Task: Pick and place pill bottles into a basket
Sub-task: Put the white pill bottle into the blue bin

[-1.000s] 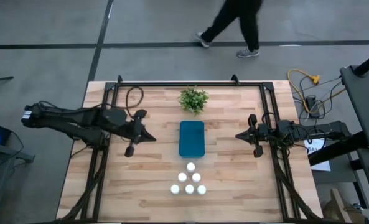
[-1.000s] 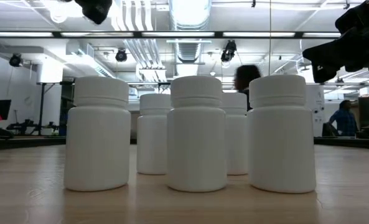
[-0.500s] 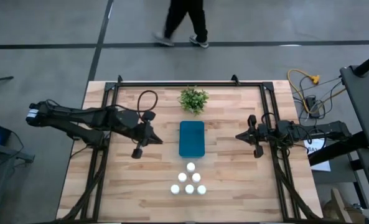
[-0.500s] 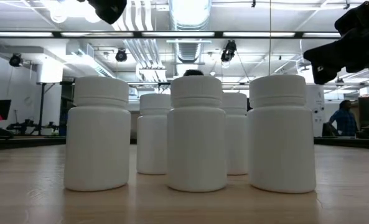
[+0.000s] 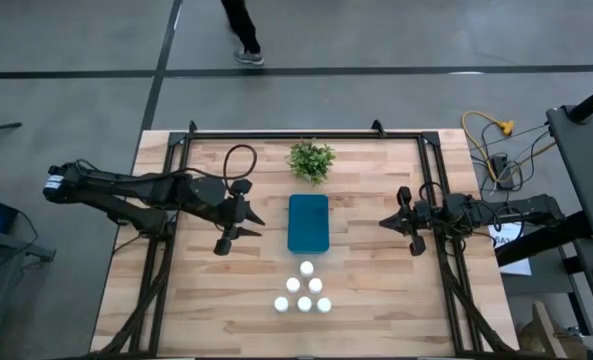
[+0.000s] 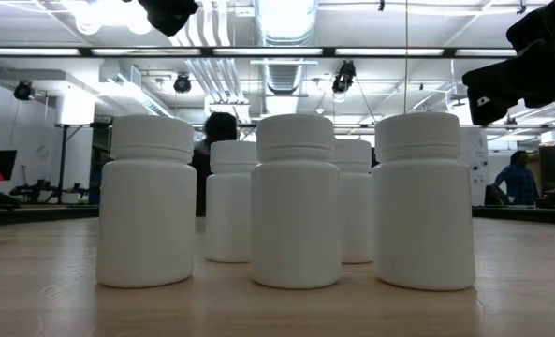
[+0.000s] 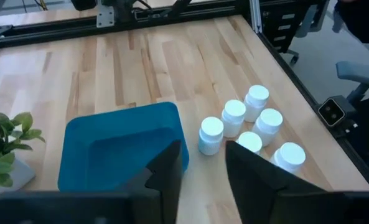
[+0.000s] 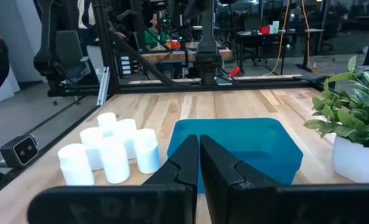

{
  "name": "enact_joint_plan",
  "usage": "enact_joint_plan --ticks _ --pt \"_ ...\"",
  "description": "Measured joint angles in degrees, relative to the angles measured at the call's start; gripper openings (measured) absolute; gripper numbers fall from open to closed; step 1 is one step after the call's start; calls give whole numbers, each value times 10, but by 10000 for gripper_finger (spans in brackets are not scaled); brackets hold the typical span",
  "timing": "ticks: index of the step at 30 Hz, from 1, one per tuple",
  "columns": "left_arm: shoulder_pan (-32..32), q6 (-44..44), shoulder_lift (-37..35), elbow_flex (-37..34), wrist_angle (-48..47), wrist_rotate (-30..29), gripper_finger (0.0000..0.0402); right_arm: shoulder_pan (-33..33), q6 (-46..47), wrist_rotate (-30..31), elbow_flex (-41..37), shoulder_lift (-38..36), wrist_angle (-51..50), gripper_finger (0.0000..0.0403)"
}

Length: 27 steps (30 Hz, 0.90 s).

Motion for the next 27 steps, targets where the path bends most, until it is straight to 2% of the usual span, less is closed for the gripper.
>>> enact_joint_plan --ticks 10,15,18,21,27 --pt "0 1 18 70 -4 9 244 0 0 0 0 0 0 8" --pt "0 -17 35 80 -6 23 289 0 0 -1 0 0 0 8" --pt "0 -30 55 89 -13 43 302 0 -2 -1 0 0 0 8" --pt "0 -40 88 116 -68 47 304 0 -2 -1 0 0 0 8" --pt "0 -46 177 219 -189 45 301 0 -2 -1 0 0 0 8"
